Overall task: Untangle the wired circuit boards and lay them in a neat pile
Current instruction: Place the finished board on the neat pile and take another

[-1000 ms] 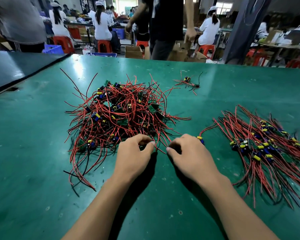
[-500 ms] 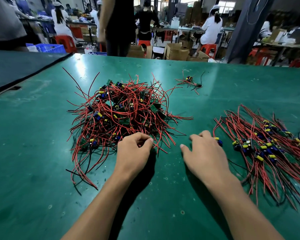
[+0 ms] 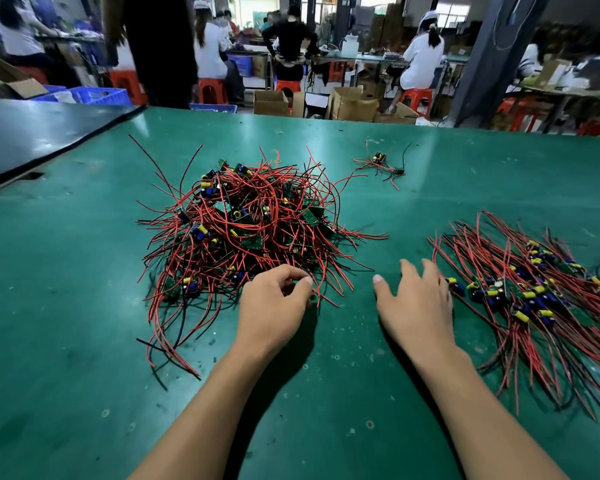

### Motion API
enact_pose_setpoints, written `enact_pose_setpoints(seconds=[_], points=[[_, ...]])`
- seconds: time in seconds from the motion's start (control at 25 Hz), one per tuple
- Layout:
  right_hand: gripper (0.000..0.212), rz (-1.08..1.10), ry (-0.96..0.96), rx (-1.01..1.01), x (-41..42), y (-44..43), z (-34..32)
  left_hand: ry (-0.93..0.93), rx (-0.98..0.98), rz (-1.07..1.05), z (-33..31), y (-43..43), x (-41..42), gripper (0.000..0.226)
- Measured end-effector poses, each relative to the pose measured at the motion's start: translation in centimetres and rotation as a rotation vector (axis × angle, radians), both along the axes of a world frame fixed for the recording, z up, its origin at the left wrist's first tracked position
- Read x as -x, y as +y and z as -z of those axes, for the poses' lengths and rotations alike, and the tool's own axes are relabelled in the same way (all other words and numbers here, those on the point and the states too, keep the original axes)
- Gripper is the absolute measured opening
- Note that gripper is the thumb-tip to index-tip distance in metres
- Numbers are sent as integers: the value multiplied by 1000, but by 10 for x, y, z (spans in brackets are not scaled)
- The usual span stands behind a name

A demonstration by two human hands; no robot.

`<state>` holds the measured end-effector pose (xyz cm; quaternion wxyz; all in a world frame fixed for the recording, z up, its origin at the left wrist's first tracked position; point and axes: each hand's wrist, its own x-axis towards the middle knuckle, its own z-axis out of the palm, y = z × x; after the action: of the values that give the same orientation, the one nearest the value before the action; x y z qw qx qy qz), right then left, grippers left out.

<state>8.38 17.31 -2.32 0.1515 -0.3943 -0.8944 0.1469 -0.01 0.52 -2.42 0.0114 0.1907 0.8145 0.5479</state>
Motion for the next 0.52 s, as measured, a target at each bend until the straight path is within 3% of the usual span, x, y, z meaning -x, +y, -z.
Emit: enact_pose_setpoints(seconds=[0.16, 0.32, 0.4, 0.52], points=[[33, -201, 351, -31, 15, -18, 5, -10, -9, -23, -1, 0, 1, 9], [28, -240, 613, 211, 58, -25, -4, -51, -69, -59, -3, 0, 5, 9], [25, -209, 567, 244, 80, -15, -10, -76, -112, -70, -4, -1, 6, 8], [35, -289, 289, 263, 103, -6, -13, -64, -106, -59, -4, -1, 5, 8]])
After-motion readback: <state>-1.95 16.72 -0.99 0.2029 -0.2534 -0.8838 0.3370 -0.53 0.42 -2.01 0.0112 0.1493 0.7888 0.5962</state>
